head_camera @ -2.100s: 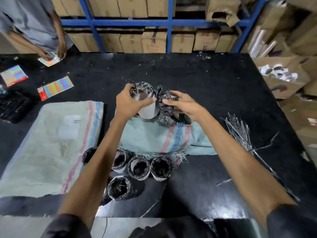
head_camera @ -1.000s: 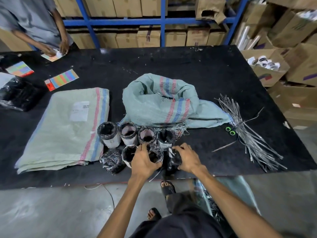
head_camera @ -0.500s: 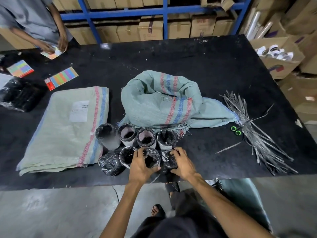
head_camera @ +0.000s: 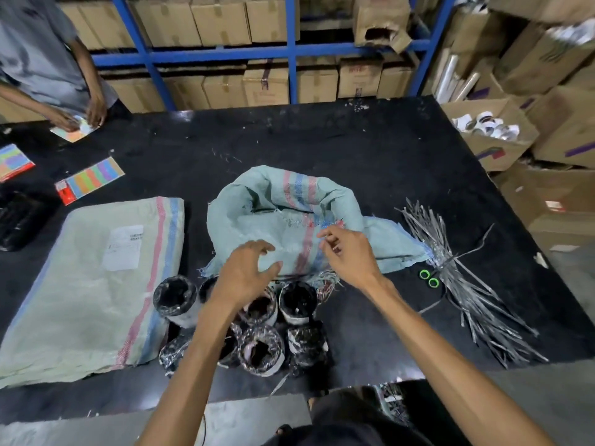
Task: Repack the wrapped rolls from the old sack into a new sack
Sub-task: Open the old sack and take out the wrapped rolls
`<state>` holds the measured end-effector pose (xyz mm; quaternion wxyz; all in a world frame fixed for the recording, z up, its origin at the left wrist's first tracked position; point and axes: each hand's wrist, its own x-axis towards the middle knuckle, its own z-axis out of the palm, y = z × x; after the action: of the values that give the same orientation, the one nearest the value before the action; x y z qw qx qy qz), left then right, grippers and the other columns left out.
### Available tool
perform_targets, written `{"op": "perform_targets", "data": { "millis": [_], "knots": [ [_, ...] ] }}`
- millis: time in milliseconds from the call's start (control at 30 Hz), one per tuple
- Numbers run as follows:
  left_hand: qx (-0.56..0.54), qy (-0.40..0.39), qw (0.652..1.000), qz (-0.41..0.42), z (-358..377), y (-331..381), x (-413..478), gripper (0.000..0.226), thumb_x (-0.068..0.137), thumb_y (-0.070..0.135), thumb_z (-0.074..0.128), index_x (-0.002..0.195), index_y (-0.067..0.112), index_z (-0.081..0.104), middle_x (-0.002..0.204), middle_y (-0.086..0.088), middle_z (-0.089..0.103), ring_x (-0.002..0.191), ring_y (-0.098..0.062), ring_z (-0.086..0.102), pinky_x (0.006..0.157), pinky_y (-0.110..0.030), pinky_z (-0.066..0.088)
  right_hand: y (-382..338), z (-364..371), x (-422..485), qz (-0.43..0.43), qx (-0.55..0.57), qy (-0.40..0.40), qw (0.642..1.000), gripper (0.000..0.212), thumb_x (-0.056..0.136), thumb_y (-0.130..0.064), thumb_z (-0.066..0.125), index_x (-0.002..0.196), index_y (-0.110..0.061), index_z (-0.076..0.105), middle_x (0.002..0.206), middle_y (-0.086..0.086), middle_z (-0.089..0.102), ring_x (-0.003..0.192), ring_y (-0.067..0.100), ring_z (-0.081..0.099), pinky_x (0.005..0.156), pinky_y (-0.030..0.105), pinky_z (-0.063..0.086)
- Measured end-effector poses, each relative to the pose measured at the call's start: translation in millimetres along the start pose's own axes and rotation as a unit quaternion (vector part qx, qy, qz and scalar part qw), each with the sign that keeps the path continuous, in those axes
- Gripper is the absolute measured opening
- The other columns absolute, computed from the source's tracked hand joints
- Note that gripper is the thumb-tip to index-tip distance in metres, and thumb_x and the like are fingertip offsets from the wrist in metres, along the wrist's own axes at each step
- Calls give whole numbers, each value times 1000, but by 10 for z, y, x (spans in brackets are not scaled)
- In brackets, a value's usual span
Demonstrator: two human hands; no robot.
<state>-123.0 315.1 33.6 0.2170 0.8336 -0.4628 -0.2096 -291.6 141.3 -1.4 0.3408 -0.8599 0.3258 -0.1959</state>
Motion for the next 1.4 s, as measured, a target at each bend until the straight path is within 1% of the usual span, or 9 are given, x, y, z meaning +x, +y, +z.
{"op": "perform_targets", "data": {
  "millis": [233,400,533,700,900,1067,1200,1300,1400],
  "knots": [
    [40,-10,999,8,93,129,1339,32,99,28,57,124,10,66,128,-10,68,118,-29,63,95,-39,51,364,39,1141,28,-59,-137,988,45,98,-2,46,141,-9,56,142,11,59,132,27,54,110,31,41],
    [74,-89,993,-20,331,-54,1936,36,106,30,41,134,22,61,128,-13,66,118,-34,60,94,-40,49,630,326,1577,87,-107,-260,956,45,100,-3,40,139,-16,59,141,11,59,128,33,55,107,37,45],
    [93,-154,979,-94,556,-434,2114,39,105,34,36,104,15,70,119,-14,69,103,-32,65,82,-36,48,874,579,1666,105,-218,-369,897,33,96,-13,53,123,-22,69,128,10,66,113,33,64,93,37,52],
    [162,-66,977,-126,655,-556,2078,21,95,20,58,90,9,75,83,-10,73,69,-25,67,63,-30,54,850,619,1761,82,-305,-380,869,34,94,-13,60,128,-17,63,120,9,66,108,29,66,90,36,53],
    [307,-207,913,-172,603,-538,2174,58,86,37,75,131,7,55,127,-10,63,118,-27,63,92,-34,53,647,496,1774,83,-407,-466,781,26,97,-10,57,123,-7,62,75,-1,41,94,23,58,83,34,49],
    [316,-301,893,-111,697,-578,2143,61,90,28,65,145,11,42,143,-13,48,129,-29,50,101,-36,46,722,608,1552,54,-449,-466,760,31,98,-13,58,129,-10,59,84,-1,53,111,23,63,87,33,51],
    [293,-341,889,-86,896,-604,1967,59,90,15,60,145,11,38,136,-14,53,127,-33,49,107,-39,39,888,805,1337,58,-484,-436,757,63,96,-24,64,152,-22,36,142,7,53,134,29,46,113,43,33],
    [225,-310,920,-77,995,-666,1887,78,82,7,66,150,17,30,133,-11,58,126,-31,53,116,-41,31,934,838,1337,46,-490,-413,766,68,93,-25,67,152,-23,32,136,5,58,130,27,50,111,40,33],
    [188,-261,945,-67,966,-695,1857,74,76,3,70,142,17,38,114,-7,64,108,-26,63,103,-35,43,949,758,1403,48,-459,-397,793,67,89,-25,69,148,-23,37,123,3,63,120,25,56,104,36,39]
  ]
}}
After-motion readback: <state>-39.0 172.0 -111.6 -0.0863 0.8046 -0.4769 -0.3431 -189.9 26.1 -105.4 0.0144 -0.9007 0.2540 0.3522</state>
